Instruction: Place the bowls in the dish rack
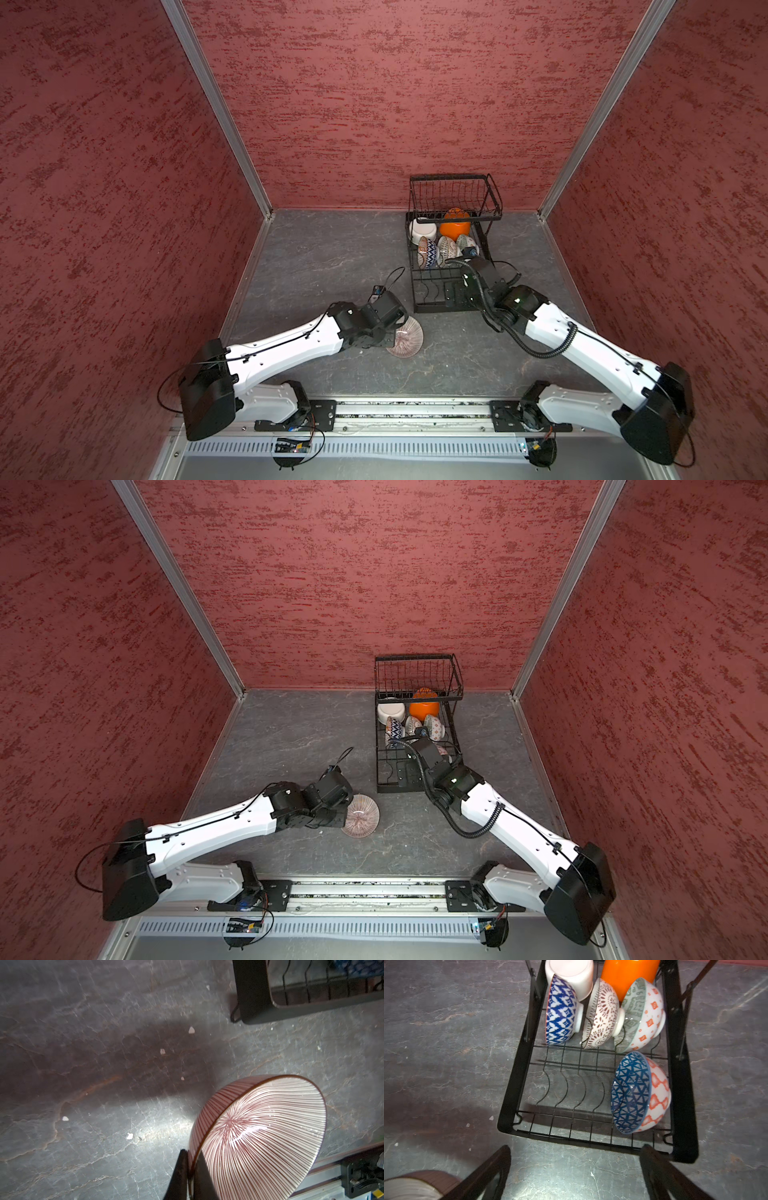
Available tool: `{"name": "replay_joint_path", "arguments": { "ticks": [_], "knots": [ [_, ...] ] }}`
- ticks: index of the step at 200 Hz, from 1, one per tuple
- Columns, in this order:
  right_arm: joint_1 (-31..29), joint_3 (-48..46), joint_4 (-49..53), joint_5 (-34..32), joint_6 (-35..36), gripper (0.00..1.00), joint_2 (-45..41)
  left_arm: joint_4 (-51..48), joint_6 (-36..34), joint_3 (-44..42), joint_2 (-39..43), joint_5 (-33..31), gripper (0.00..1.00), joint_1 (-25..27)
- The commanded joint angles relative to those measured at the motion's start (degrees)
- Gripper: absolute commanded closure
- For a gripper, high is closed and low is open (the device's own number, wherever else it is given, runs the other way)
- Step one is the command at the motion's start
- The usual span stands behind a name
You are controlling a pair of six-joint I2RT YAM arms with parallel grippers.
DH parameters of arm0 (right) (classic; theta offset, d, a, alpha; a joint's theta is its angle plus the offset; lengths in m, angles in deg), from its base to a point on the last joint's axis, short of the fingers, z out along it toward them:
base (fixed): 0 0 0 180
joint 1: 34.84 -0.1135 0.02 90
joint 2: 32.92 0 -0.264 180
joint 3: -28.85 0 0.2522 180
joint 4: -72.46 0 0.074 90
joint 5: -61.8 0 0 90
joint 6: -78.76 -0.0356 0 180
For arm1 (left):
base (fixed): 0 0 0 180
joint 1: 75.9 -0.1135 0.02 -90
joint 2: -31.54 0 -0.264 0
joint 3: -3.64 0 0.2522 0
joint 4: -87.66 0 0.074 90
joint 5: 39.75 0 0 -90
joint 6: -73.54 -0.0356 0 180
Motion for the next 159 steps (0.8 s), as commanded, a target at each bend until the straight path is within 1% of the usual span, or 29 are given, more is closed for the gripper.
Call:
{"name": "replay_joint_path", "arguments": {
  "ticks": [1, 38, 56, 67, 93, 120, 159],
  "knots": [
    [-0.1, 2.6, -1.1, 5.0, -1.0, 0.04, 0.7, 3.5, -1.5, 2.7, 1.7, -1.9, 1.0, -2.2],
    [-0.1, 2.6, -2.9, 12.0, -2.5, 0.09, -0.1, 6.2, -3.9, 4.1, 1.2, -2.5, 1.0, -4.9],
    [-0.1, 2.6, -4.3, 15.5, -3.5, 0.12, 0.1, 7.8, -4.7, 4.9, 0.5, -1.9, 1.0, -6.3],
    [-0.1, 2.5, -5.0, 16.9, -4.0, 0.15, 0.3, 8.6, -5.0, 5.3, -0.1, -1.7, 1.0, -6.8],
    [-0.2, 3.3, -5.6, 18.6, -4.6, 0.24, 2.0, 10.5, -5.9, 6.8, -1.5, -0.9, 1.0, -7.5],
    [-0.2, 3.2, -7.8, 20.9, -5.2, 0.3, 3.6, 11.1, -6.6, 9.0, -3.5, -0.3, 1.0, -8.5],
    [-0.3, 3.5, -8.1, 18.7, -5.9, 0.38, 6.3, 12.1, -7.3, 10.9, -5.8, 0.7, 1.0, -9.2]
  ]
}}
